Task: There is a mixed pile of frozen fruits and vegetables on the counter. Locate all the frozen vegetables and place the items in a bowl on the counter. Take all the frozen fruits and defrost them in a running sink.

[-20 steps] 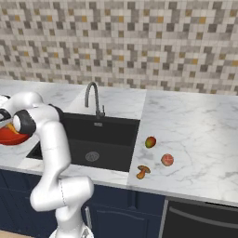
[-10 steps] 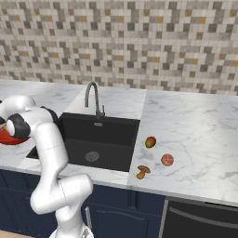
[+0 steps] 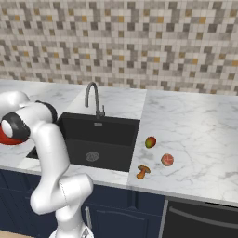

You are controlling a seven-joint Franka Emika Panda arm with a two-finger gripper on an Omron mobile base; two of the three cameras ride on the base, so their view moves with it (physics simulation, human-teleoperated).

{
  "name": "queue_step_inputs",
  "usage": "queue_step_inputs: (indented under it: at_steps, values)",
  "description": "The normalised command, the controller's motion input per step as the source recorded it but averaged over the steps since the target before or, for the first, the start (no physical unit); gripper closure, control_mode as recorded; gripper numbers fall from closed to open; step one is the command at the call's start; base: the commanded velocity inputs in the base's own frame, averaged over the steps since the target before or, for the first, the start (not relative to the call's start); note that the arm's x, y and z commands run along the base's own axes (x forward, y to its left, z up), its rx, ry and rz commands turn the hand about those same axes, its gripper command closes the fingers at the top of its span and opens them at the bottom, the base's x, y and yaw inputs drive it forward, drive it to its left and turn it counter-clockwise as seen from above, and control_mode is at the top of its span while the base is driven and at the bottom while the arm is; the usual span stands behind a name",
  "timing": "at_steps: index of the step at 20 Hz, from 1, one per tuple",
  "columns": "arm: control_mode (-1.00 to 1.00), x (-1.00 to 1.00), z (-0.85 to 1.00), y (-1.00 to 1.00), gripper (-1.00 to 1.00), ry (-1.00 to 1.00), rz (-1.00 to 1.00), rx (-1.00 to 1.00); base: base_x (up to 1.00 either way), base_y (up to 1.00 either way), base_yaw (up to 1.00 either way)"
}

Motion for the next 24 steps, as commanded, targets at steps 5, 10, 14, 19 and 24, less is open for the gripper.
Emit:
queue_step_inputs:
  at_steps: [5,10,14,19,24]
  values:
    - [-1.0,-0.04,0.83,-0.77,-1.0,-0.16,-0.05,0.13,0.0,0.0,0.0]
    - [-1.0,0.0,0.88,-0.86,-1.0,-0.03,-0.21,0.3,0.0,0.0,0.0]
    - [-1.0,0.05,0.84,-0.71,-1.0,0.02,-0.26,0.4,0.0,0.0,0.0]
    - [-1.0,0.13,0.47,-0.45,-1.0,0.19,-0.27,0.27,0.0,0.0,0.0]
    - [-1.0,0.0,0.27,-0.39,-1.0,0.29,-0.28,0.13,0.0,0.0,0.0]
